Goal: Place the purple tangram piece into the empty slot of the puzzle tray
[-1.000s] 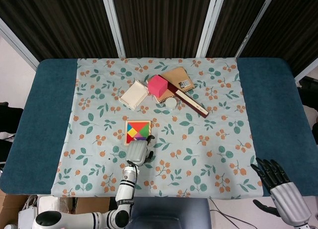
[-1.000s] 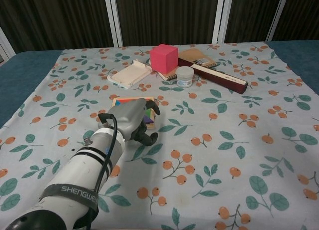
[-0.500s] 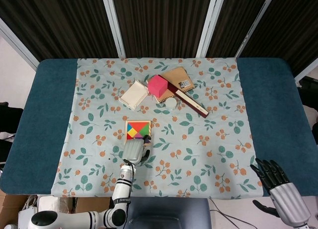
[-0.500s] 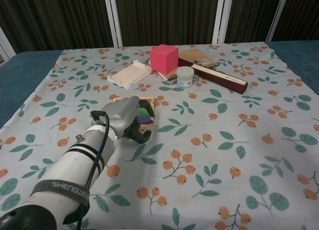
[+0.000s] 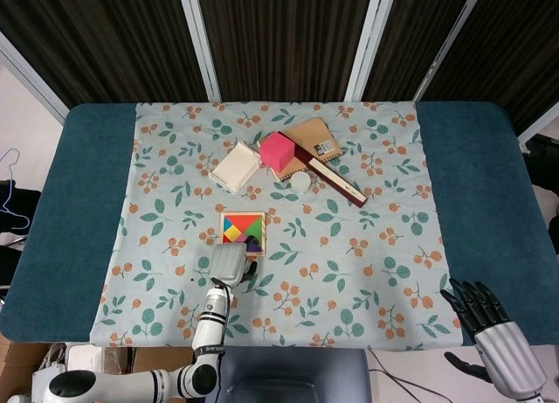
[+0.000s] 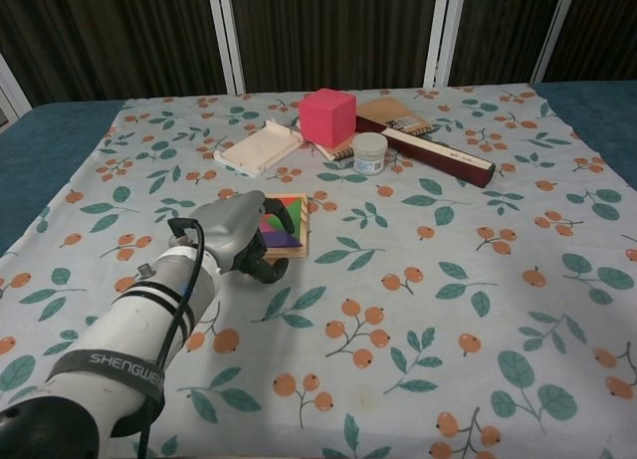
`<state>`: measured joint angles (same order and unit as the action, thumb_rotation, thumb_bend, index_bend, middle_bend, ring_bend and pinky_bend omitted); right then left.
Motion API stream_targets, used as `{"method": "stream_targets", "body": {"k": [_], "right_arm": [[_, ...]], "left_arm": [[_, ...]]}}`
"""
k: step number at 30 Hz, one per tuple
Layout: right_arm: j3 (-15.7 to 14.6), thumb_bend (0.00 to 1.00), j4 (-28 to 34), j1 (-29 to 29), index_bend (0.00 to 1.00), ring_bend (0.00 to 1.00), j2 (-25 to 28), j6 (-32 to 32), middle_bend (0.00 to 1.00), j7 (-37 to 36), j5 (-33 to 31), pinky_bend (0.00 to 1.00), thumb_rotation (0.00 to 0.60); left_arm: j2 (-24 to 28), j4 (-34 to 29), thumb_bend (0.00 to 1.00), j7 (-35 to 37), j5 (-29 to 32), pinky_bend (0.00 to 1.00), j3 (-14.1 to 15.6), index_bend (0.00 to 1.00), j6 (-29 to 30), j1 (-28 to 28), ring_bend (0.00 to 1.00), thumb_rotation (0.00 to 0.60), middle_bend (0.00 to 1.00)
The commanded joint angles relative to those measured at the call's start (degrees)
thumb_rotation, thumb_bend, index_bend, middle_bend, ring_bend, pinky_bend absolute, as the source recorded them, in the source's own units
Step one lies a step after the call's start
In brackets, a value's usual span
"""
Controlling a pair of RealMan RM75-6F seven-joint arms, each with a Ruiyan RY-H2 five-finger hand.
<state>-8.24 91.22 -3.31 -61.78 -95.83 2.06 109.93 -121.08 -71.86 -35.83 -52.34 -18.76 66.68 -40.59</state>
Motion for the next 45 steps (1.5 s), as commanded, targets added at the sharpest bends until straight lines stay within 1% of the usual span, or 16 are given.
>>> {"method": "stream_targets", "body": {"k": [1, 13, 18, 21, 23, 25, 27, 28, 29, 30, 32, 34, 36, 38, 39, 45], "right_arm": [[0.02, 0.12, -0.02, -0.03, 0.0, 0.0, 0.0, -0.05, 0.0, -0.04, -0.03, 0.0, 0.6], [0.04, 0.12, 0.13, -0.02, 0.0, 0.0, -0.21, 0.33, 0.0, 0.55, -0.07, 0.0, 0.6], [0.06, 0.12, 0.09, 0.0, 0.0, 0.0, -0.27, 0.39, 0.0, 0.79, 0.0, 0.0, 0.6], [0.08, 0.12, -0.01, 0.02, 0.0, 0.0, -0.2, 0.39, 0.0, 0.73, -0.05, 0.0, 0.6], [0.1, 0.12, -0.11, -0.07, 0.0, 0.0, -0.17, 0.23, 0.0, 0.69, -0.09, 0.0, 0.6], [0.12, 0.12, -0.12, -0.13, 0.0, 0.0, -0.23, 0.21, 0.0, 0.82, -0.16, 0.0, 0.6], [0.11, 0.12, -0.02, -0.21, 0.0, 0.0, -0.43, 0.27, 0.0, 1.26, -0.13, 0.0, 0.6], [0.1, 0.12, 0.02, -0.23, 0.0, 0.0, -0.55, 0.34, 0.0, 1.49, -0.09, 0.0, 0.6], [0.14, 0.12, 0.04, -0.27, 0.0, 0.0, -0.77, 0.37, 0.0, 1.89, -0.04, 0.0, 0.6], [0.17, 0.12, 0.07, -0.26, 0.0, 0.0, -0.98, 0.5, 0.0, 2.32, 0.02, 0.0, 0.6], [0.19, 0.12, 0.11, -0.19, 0.0, 0.0, -1.45, 0.98, 0.0, 3.24, 0.12, 0.0, 0.6], [0.32, 0.12, 0.17, -0.12, 0.0, 0.0, -2.0, 1.65, 0.0, 4.64, 0.0, 0.0, 0.6], [0.6, 0.12, 0.45, -0.09, 0.0, 0.0, -2.62, 2.29, 0.0, 6.08, -0.42, 0.0, 0.6], [0.92, 0.12, 0.86, 0.02, 0.0, 0.0, -3.39, 3.25, 0.0, 7.98, -0.94, 0.0, 0.6], [1.06, 0.12, 1.02, 0.09, 0.0, 0.0, -3.76, 3.63, 0.0, 8.76, -1.11, 0.0, 0.6], [1.1, 0.12, 1.72, 0.12, 0.0, 0.0, -5.16, 5.2, 0.0, 12.08, -1.59, 0.0, 0.6]], "left_arm": [[0.21, -0.16, 0.39, -0.05, 0.08, 1.0, 0.04, 0.35, 0.07, 0.1, 1.0, 0.6, 1.0], [1.78, -2.01, 0.39, 0.94, -0.3, 1.0, 0.16, 0.37, 0.49, 0.66, 1.0, 0.6, 1.0], [2.98, -4.92, 0.39, 4.16, -4.08, 1.0, 1.25, 0.32, 1.69, 1.28, 1.0, 0.6, 1.0], [6.45, -10.22, 0.39, 7.51, -9.6, 1.0, 4.05, 0.29, 3.09, 2.74, 1.0, 0.6, 1.0], [11.45, -15.47, 0.39, 11.55, -15.82, 1.0, 7.72, 0.26, 4.53, 4.72, 1.0, 0.6, 0.98], [16.7, -18.85, 0.39, 14.64, -21.55, 0.99, 11.66, 0.24, 6.81, 7.0, 0.95, 0.6, 0.9], [23.16, -20.88, 0.39, 18.76, -27.89, 0.85, 16.38, 0.22, 9.75, 9.73, 0.75, 0.6, 0.72], [25.9, -21.33, 0.39, 20.58, -30.08, 0.7, 18.33, 0.21, 11.12, 11.0, 0.61, 0.6, 0.6], [29.36, -21.87, 0.39, 23.7, -32.66, 0.5, 20.84, 0.19, 12.36, 12.42, 0.44, 0.6, 0.47], [32.52, -21.99, 0.39, 26.51, -34.32, 0.38, 23.26, 0.18, 13.25, 13.78, 0.35, 0.6, 0.39], [39.37, -20.87, 0.39, 33.13, -38.72, 0.22, 28.85, 0.12, 15.85, 16.71, 0.18, 0.6, 0.24], [43.3, -16.14, 0.39, 40.09, -42.8, 0.16, 32.95, 0.07, 21.19, 20.55, 0.09, 0.6, 0.16], [44.1, -9.87, 0.39, 44.62, -45.1, 0.1, 34.69, 0.04, 25.84, 23.75, 0.03, 0.6, 0.11], [43.25, -3.61, 0.39, 47.93, -45.27, 0.08, 34.26, 0.03, 30.23, 26.98, 0.01, 0.6, 0.08], [43.18, -2.12, 0.39, 47.76, -45.4, 0.07, 34.08, 0.02, 30.59, 27.48, 0.0, 0.6, 0.07], [43.93, -0.51, 0.39, 47.93, -46.69, 0.04, 31.98, 0.0, 33.64, 29.4, 0.0, 0.6, 0.03]]}}
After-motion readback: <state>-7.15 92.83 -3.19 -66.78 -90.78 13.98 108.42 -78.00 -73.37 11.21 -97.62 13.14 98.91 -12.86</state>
